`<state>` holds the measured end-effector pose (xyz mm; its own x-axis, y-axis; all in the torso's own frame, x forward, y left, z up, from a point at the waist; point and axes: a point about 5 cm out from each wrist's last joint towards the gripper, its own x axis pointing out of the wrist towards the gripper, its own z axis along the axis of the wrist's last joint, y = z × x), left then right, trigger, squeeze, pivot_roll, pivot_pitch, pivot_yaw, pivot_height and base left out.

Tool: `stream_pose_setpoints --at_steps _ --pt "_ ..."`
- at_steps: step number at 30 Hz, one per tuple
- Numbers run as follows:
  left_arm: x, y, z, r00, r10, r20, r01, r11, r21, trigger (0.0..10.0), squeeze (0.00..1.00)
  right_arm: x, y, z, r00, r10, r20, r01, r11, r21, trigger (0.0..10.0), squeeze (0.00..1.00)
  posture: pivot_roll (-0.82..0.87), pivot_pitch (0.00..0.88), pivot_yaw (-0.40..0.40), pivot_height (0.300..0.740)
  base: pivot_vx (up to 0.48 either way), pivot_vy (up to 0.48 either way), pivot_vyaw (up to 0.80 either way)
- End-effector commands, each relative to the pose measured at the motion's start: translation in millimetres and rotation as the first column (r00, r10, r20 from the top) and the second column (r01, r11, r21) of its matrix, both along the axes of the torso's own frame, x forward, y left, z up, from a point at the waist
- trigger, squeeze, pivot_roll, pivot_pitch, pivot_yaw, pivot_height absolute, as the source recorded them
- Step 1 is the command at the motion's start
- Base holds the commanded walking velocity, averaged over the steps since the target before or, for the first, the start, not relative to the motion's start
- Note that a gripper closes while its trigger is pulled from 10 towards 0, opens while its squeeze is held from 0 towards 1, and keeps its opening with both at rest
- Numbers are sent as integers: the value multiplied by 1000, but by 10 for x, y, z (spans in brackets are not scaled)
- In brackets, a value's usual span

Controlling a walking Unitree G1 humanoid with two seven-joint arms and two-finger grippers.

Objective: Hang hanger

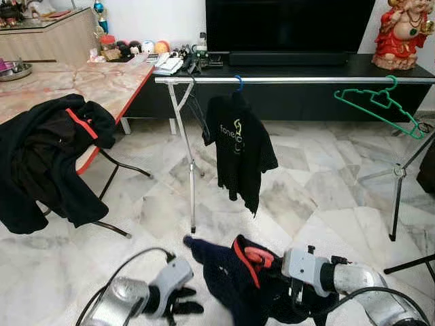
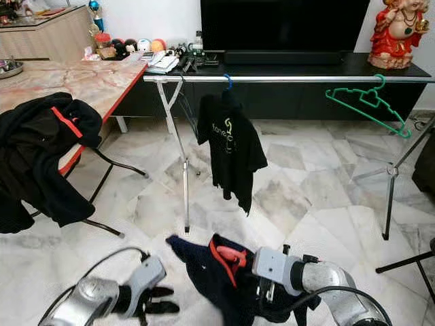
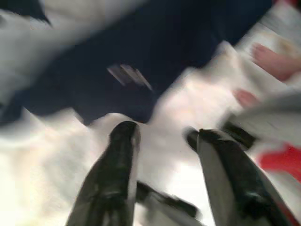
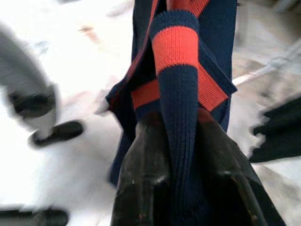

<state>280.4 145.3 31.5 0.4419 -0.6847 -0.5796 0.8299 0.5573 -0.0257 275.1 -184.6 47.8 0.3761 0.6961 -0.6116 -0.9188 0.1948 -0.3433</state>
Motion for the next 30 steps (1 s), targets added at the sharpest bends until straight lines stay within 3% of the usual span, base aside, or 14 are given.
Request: stream_pose_setpoints --at_steps 1,7,17,30 --pt "71 0 85 998 20 61 -20 1000 -14 10000 1000 -117 -77 -77 995 84 -58 -87 995 -48 0 0 23 49 14 740 0 0 0" --pt "55 -24 193 997 -73 16 75 993 -92 10000 1000 -106 -198 -103 991 108 -75 -117 984 -137 0 0 21 59 11 740 0 0 0" --pt "-101 -180 155 961 -263 -87 250 959 -135 10000 1000 -23 -8 -73 990 134 -40 -137 988 -73 0 0 24 71 13 740 0 0 0" --pt "-43 -308 113 966 -250 -72 240 962 -130 10000 1000 -13 122 34 981 190 -46 -189 981 32 0 0 14 76 22 740 0 0 0"
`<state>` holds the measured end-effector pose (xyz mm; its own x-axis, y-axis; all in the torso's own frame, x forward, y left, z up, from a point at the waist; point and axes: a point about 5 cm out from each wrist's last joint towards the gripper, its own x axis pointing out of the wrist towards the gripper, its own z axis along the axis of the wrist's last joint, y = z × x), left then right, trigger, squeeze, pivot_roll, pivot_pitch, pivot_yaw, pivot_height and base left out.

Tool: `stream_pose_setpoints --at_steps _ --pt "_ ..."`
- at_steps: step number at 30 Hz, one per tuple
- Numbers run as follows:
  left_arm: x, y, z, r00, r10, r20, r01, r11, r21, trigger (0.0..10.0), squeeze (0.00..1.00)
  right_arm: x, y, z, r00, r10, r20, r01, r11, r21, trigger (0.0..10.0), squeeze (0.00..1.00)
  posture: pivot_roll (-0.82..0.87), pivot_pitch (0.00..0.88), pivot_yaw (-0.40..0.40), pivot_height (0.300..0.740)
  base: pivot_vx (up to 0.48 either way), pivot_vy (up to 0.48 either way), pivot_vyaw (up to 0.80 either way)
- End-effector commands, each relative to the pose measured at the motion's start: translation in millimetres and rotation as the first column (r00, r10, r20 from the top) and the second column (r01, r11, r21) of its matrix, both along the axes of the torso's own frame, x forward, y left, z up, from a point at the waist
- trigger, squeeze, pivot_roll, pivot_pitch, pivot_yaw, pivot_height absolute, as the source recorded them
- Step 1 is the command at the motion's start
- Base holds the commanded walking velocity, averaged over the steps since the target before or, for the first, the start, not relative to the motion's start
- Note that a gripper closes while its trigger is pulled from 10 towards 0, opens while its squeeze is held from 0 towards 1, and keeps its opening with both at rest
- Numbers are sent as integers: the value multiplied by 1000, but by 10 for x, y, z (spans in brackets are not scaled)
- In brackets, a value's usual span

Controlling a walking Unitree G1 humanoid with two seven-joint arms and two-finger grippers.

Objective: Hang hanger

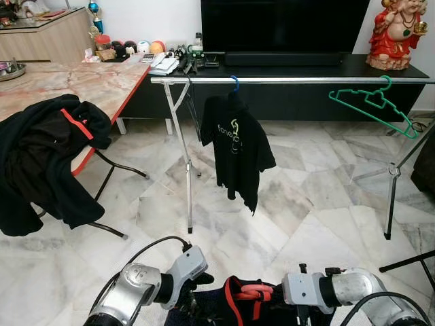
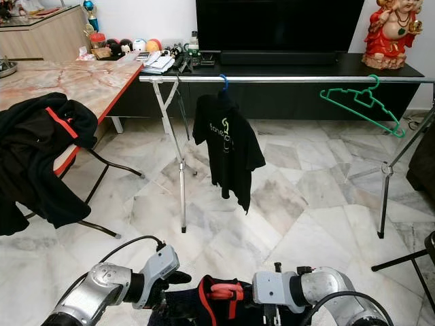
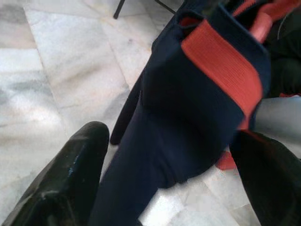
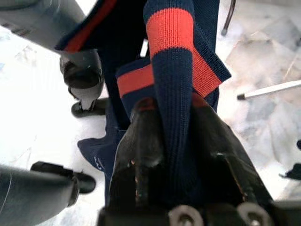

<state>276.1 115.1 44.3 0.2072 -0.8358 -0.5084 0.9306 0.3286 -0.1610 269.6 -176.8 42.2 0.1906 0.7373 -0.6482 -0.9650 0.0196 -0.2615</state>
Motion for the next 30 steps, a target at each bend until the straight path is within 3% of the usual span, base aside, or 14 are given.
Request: stream_pose_setpoints --at_steps 1,3,4,6,7,18,19,20,21,30 --pt "-8 -24 -20 1000 -8 -3 8 1000 3 10000 1000 45 64 93 999 10 31 -11 998 54 0 0 9 74 23 740 0 0 0" --pt "-26 -50 -34 1000 -13 -5 13 1000 -1 10000 1000 53 91 101 1000 10 16 -11 998 68 0 0 10 74 23 740 0 0 0" --pt "-35 -61 -43 1000 -15 -4 15 1000 -2 10000 863 59 104 107 1000 10 11 -11 997 75 0 0 15 75 21 740 0 0 0" --pt "-37 -64 -44 1000 -16 -4 16 1000 -3 10000 863 62 109 110 1000 11 10 -11 997 78 0 0 15 75 21 740 0 0 0" --pt "-41 -73 -48 1000 -18 -4 18 1000 -5 10000 0 67 118 117 1000 13 9 -14 997 82 0 0 14 75 19 740 0 0 0" --pt "-31 -145 -75 1000 -4 9 4 1000 -15 10000 0 147 222 202 1000 -4 3 4 989 149 0 0 11 76 14 740 0 0 0" --pt "-26 -149 -79 1000 9 9 -9 1000 -20 8118 0 144 228 207 1000 -1 -5 2 988 156 0 0 11 76 13 740 0 0 0" --pt "-25 -151 -82 1000 14 9 -13 1000 -22 1020 0 143 228 207 1000 0 -7 1 988 156 0 0 9 76 12 740 0 0 0" --pt "-26 -157 -88 1000 16 9 -16 1000 -24 0 0 141 225 207 1000 1 -10 1 988 156 0 0 10 75 12 740 0 0 0" --pt "-10 -177 -97 999 32 25 -31 999 -28 0 0 140 216 207 1000 -9 -17 12 987 162 0 0 9 76 12 740 0 0 0"
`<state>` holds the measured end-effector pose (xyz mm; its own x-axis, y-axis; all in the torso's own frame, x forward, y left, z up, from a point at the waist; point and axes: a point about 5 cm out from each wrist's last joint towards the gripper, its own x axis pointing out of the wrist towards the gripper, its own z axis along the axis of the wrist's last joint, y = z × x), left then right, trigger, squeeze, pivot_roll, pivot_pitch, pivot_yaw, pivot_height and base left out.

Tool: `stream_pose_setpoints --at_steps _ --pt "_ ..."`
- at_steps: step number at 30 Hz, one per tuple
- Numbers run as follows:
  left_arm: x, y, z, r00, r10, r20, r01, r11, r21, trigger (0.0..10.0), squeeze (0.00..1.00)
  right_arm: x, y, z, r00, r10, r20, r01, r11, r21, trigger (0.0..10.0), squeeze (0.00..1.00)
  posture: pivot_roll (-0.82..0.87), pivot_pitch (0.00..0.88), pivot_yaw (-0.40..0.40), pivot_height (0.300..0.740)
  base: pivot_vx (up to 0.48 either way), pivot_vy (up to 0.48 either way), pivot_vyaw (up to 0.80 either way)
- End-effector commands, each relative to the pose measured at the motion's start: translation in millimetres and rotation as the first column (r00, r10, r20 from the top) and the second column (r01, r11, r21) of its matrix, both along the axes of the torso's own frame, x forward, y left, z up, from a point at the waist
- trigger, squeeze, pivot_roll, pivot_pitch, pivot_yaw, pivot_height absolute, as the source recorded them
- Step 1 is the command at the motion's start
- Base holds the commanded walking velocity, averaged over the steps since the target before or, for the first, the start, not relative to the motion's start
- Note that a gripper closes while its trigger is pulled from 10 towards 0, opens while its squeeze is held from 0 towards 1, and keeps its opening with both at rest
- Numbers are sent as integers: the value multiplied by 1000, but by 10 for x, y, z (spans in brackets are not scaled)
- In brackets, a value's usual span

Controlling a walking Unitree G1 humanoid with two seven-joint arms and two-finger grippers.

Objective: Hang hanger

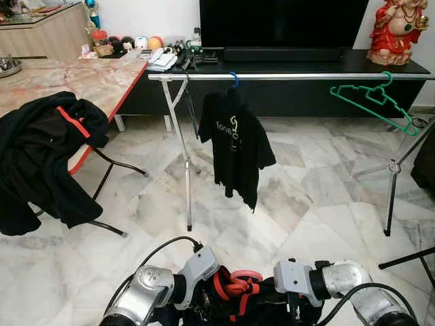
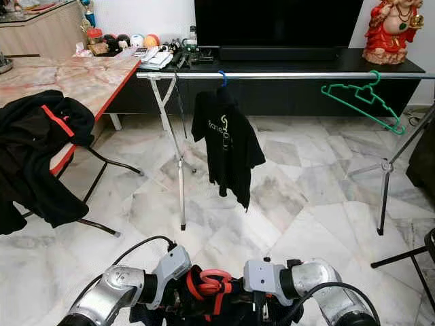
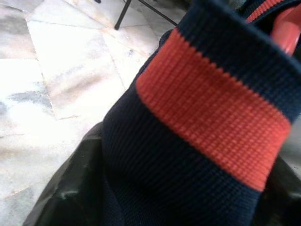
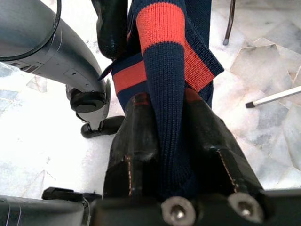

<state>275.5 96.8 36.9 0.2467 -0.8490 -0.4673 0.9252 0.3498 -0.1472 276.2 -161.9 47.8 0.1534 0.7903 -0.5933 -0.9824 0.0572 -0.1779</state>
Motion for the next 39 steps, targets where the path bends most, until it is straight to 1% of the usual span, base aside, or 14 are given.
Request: stream_pose_setpoints --at_steps 1,7,13,16,19,20,24,27,31,34,35,37,38,39 --pt "0 -1 -19 1000 3 -3 -3 1000 11 0 0 75 68 152 998 -3 68 -2 997 74 0 0 8 74 13 740 0 0 0" --pt "33 -13 16 999 41 3 -40 999 -36 0 0 102 63 195 997 -42 58 34 991 132 0 0 9 74 13 740 0 0 0" --pt "75 45 64 996 85 -2 -85 992 -89 0 0 100 55 233 997 -67 32 59 979 196 0 0 8 73 12 740 0 0 0" --pt "73 48 80 997 79 -3 -79 991 -105 0 0 83 54 256 997 -72 -6 71 966 249 0 0 8 68 13 740 0 0 0" --pt "52 25 86 999 49 -3 -49 993 -110 0 0 61 50 269 998 -57 -33 64 960 272 0 0 7 63 12 740 0 0 0" --pt "38 12 88 1000 28 -5 -28 994 -108 0 0 53 50 277 998 -48 -45 59 958 281 0 0 7 63 12 740 0 0 0" --pt "30 2 94 1000 7 7 -6 995 -95 0 0 36 42 280 998 -28 -64 45 960 276 0 0 5 59 10 740 0 0 0" --pt "41 17 100 999 -8 35 10 998 -58 0 0 19 18 283 996 -7 -87 30 964 264 0 0 5 59 9 740 0 0 0" --pt "56 36 117 999 -6 51 9 999 -54 0 0 22 3 295 996 -8 -92 32 964 264 0 0 8 63 6 740 0 0 0" --pt "71 54 134 997 -4 75 7 999 -41 0 0 21 1 299 995 -4 -97 29 964 263 0 0 10 66 5 740 0 0 0" --pt "78 63 146 995 -12 96 15 1000 -27 0 0 20 2 300 995 0 -100 27 965 261 0 0 10 68 5 740 0 0 0" --pt "80 66 148 994 -17 104 19 1000 -17 0 0 18 2 302 995 0 -102 26 965 262 0 0 11 68 5 740 0 0 0" --pt "93 74 152 993 -12 119 13 1000 -4 353 0 19 2 304 995 0 -102 27 965 262 0 0 11 69 6 740 0 0 0" --pt "103 80 154 992 -8 128 7 1000 4 353 0 19 2 305 995 -1 -102 28 965 262 0 0 11 69 6 740 0 0 0"
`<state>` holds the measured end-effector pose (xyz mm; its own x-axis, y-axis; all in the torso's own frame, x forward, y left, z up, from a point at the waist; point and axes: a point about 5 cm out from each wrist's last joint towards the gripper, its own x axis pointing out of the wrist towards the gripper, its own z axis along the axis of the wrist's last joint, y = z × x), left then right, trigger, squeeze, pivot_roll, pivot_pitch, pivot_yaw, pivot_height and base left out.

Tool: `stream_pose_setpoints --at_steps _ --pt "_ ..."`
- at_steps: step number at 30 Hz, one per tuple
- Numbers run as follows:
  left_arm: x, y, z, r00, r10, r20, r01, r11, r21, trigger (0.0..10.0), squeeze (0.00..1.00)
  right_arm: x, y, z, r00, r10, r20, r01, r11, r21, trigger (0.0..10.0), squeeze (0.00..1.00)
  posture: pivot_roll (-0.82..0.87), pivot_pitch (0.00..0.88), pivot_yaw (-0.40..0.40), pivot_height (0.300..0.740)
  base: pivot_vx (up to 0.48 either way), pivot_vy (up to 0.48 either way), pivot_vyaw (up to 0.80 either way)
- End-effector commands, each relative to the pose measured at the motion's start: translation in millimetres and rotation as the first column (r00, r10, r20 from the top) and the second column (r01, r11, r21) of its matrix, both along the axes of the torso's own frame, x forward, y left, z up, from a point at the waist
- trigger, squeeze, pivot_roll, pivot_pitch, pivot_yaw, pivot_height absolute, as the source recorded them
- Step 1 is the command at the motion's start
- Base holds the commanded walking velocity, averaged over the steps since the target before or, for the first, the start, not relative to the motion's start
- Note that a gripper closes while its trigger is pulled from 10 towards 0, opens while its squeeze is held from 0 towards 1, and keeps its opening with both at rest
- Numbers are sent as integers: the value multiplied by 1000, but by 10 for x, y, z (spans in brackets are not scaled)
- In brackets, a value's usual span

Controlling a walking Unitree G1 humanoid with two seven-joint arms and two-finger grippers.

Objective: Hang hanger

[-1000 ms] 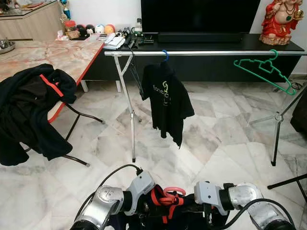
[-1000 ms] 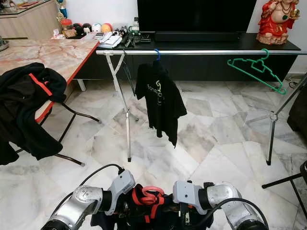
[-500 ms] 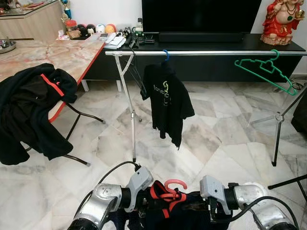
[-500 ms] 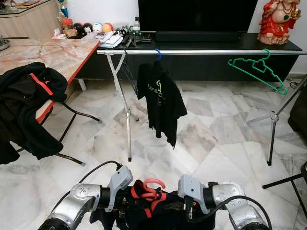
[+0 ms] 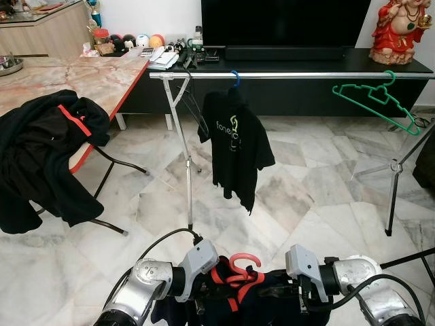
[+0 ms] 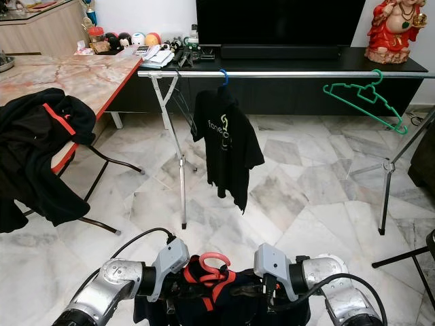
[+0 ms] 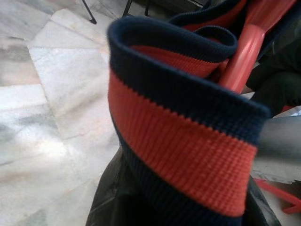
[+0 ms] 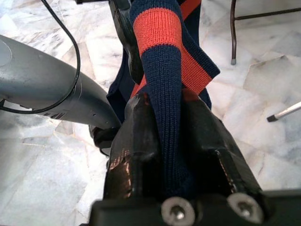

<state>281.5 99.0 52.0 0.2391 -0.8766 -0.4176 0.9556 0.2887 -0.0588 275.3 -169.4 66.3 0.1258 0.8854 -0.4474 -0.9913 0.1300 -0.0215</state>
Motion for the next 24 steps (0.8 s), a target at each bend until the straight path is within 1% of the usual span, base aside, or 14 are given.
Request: stream_pose_setpoints --at_steps 1,5,9,12,13,14,15,19,20,21,22,24 --pt "61 65 11 997 67 42 -68 997 32 10000 0 28 77 121 999 29 43 -32 997 71 0 0 10 70 6 740 0 0 0" --pt "95 73 37 994 87 66 -89 996 26 10000 0 28 79 124 999 29 43 -32 997 72 0 0 11 70 6 740 0 0 0" --pt "99 93 92 994 48 96 -51 998 31 10000 0 24 63 137 999 36 29 -38 996 82 0 0 11 73 6 740 0 0 0" --pt "79 95 130 992 0 126 -5 999 37 10000 0 20 52 143 999 38 12 -39 995 95 0 0 13 76 5 740 0 0 0" --pt "79 95 130 992 0 126 -5 999 37 10000 0 20 52 143 999 38 12 -39 995 95 0 0 13 76 5 740 0 0 0" --pt "56 101 141 988 -41 146 34 998 54 10000 0 8 38 133 999 51 3 -51 995 83 0 0 13 76 5 740 0 0 0" --pt "56 101 141 988 -41 146 34 998 54 10000 0 8 38 133 999 51 3 -51 995 83 0 0 13 76 5 740 0 0 0" --pt "15 164 108 981 -103 161 84 989 123 10000 0 -4 11 133 998 63 -7 -63 995 71 0 0 15 76 3 740 0 0 0" --pt "15 164 108 981 -103 161 84 989 123 10000 0 -4 11 133 998 63 -7 -63 995 71 0 0 15 76 3 740 0 0 0" --pt "14 175 100 982 -100 158 81 989 125 3020 0 -3 8 135 998 63 -7 -62 996 71 0 0 15 77 2 740 0 0 0" --pt "14 179 96 983 -96 155 77 989 124 0 0 -3 6 137 998 62 -7 -61 996 71 0 0 15 77 2 740 0 0 0" --pt "6 175 87 985 -93 148 77 990 115 0 0 -3 8 138 998 61 -8 -61 996 71 0 0 15 77 2 740 0 0 0"
